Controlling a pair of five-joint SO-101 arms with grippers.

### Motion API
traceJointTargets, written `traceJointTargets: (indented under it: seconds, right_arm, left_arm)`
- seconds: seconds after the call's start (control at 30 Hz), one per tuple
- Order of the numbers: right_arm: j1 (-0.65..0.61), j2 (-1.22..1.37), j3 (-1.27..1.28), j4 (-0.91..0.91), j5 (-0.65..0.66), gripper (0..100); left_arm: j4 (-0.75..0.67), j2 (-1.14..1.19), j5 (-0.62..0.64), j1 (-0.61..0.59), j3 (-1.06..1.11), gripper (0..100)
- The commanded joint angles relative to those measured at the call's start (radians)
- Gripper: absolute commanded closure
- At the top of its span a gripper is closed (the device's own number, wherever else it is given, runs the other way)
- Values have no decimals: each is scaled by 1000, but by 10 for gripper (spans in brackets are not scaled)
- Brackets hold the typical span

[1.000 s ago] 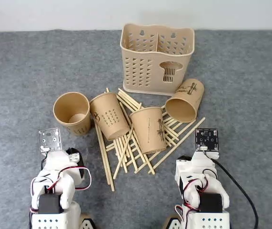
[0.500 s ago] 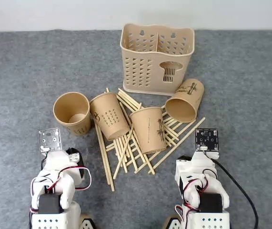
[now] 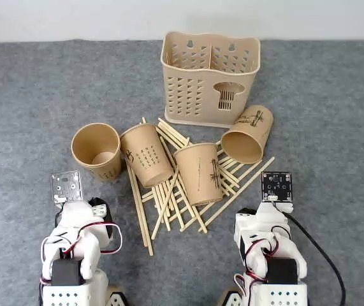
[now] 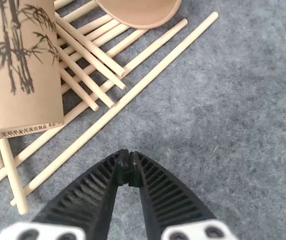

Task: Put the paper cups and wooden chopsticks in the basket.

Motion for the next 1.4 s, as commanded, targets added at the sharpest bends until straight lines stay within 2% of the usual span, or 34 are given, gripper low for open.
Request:
traceJointTargets:
  seconds: [0.0, 0.27, 0.47, 0.57, 0.63, 0.83, 1.0, 1.2, 1.37]
  right_arm:
    - [5, -15, 17, -10, 6, 990]
    - [8, -15, -20, 139, 9, 987]
    - [211, -15, -107, 120, 9, 987]
    - [219, -15, -133, 59, 12, 987]
    - [216, -15, -135, -7, 71, 987]
    - [194, -15, -133, -213, 462, 966]
    - [125, -13, -166, -280, 493, 885]
    - [53, 15, -245, -285, 575, 876]
    - [19, 191, -365, -297, 589, 876]
  left_arm:
    - [3, -14, -3, -3, -19, 986]
    - [3, -14, -3, -2, -19, 986]
    - [3, -14, -3, -2, -19, 986]
    - [3, -14, -3, -2, -19, 986]
    - [3, -14, -3, -2, -19, 986]
    - [3, -14, -3, -2, -19, 986]
    - [3, -14, -3, -2, -19, 986]
    - [3, -14, -3, -3, -19, 986]
    - [3, -14, -3, -3, -19, 986]
